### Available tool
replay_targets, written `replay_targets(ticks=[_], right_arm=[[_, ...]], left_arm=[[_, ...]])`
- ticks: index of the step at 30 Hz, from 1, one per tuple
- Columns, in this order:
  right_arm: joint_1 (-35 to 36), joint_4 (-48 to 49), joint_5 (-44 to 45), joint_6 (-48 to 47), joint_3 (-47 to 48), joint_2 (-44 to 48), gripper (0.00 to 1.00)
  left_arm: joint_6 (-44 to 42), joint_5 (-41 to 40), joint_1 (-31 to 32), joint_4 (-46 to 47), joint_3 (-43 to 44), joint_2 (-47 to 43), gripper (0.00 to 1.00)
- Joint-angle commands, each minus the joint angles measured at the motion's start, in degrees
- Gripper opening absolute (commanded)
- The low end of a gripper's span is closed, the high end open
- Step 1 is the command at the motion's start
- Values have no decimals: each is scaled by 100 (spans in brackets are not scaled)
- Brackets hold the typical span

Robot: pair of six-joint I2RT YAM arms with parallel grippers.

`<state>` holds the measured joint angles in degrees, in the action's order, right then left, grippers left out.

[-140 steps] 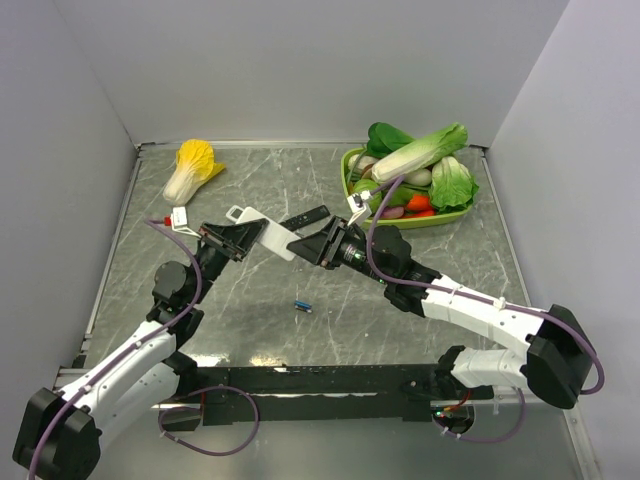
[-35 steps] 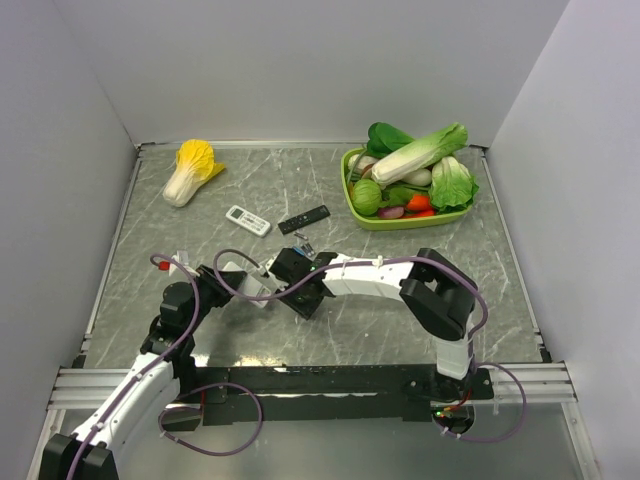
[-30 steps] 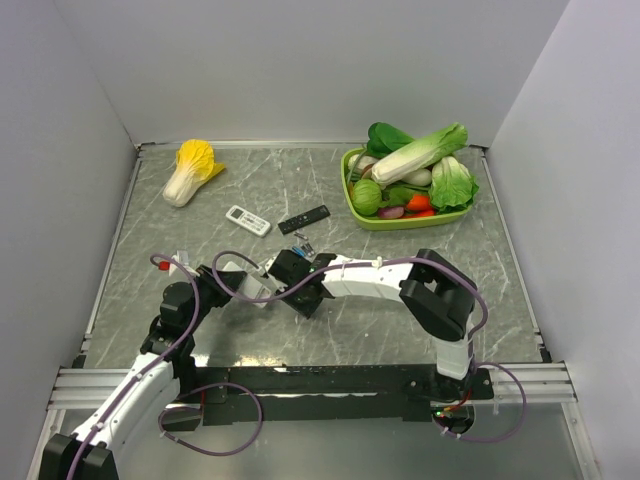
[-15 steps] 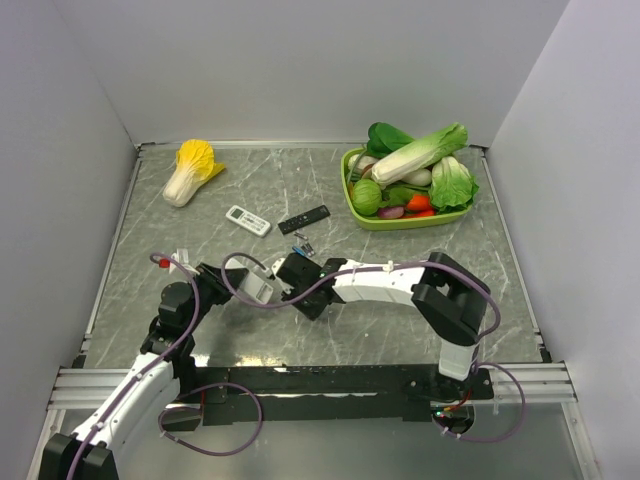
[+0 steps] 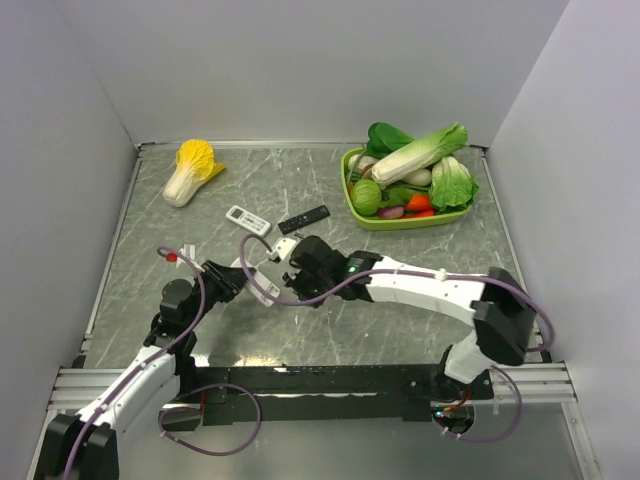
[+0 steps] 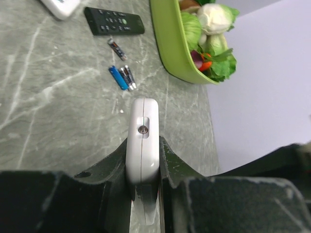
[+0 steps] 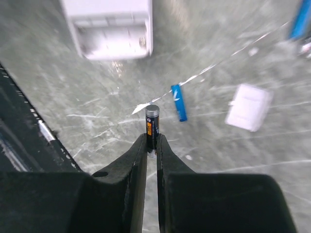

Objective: Load the batteries into the remote control

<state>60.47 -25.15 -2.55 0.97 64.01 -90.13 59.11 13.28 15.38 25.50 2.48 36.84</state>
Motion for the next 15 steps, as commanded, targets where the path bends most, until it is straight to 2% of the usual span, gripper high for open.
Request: replay_targets(ticks=[1,8,15], right_arm=[[-44,-60,131,-659,147,706,0],[9,-666,79,-1493,586,1041,0],[299,-1553,736,-1995,1131,787,0]], left_arm=[[-128,605,-17,904,-283,209,1],[3,1379,-26,1677,138,937,1],[381,2099,-26,2529,446,1808,1]])
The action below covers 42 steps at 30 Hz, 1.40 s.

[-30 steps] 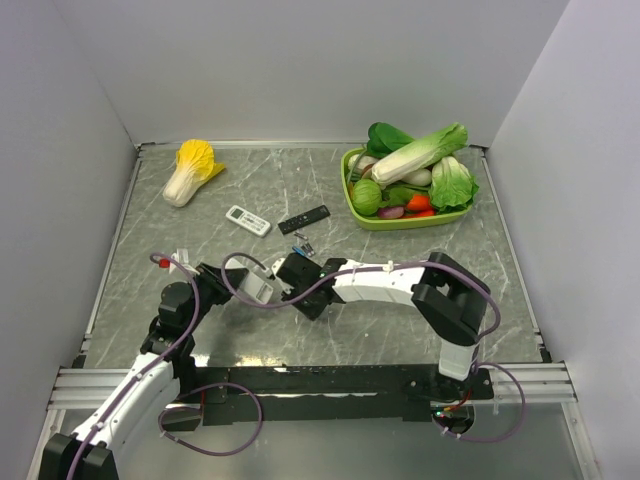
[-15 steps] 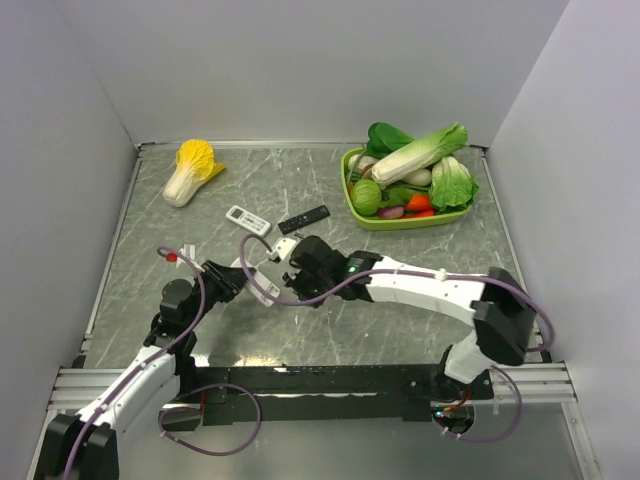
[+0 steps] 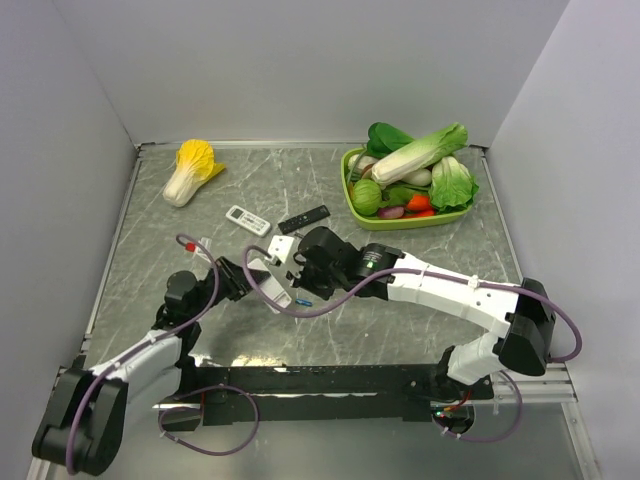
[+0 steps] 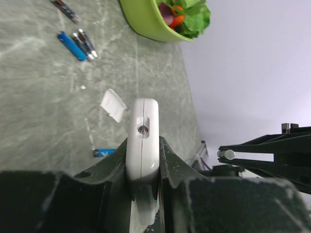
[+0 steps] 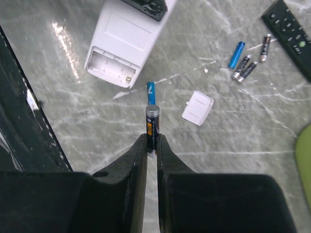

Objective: Load the batteries into the remote control

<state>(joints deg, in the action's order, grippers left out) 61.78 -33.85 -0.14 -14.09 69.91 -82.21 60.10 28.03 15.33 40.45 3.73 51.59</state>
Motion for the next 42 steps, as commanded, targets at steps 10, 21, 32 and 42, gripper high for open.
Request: replay_targets(ticks=[10,21,32,42], right_arm=[[624,-957,761,-1069,787,4,0],[1134,-1449,1323,-1623,1297,-444,0],[1398,-2064,1482,-1747,1824,-954,0],[1460,-2433,1631,-1694,2026,-1253,0]], left_arm=[[915,1301,-13,2336,506,1212,1],[1400,1539,145,2706,691,1547,1],[1048,1468,304,1255,1157,1371,1],[960,1538,330,973,1262,1388,1]])
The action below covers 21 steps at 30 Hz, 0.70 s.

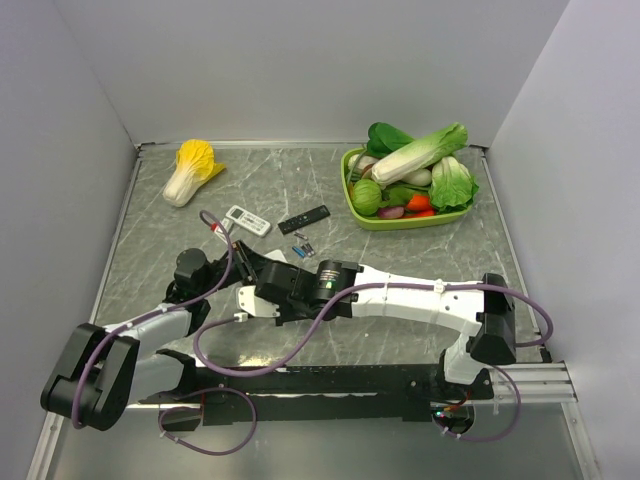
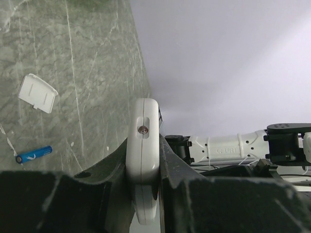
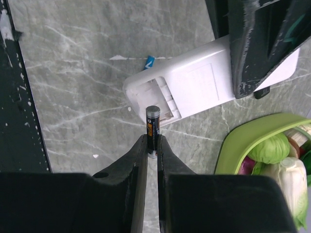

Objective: Load the batteries into the remote control

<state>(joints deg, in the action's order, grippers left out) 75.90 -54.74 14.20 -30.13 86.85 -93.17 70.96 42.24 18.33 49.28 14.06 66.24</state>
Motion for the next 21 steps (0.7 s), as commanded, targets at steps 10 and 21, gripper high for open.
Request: replay_targets(ticks=[10,21], right_arm=[[83,-467,250,-54,447,-395,0],[92,-441,321,-107,587,-501,1]], left_arm=[[85,320,48,653,167,126,1],[41,425,180,671,307,275,1]])
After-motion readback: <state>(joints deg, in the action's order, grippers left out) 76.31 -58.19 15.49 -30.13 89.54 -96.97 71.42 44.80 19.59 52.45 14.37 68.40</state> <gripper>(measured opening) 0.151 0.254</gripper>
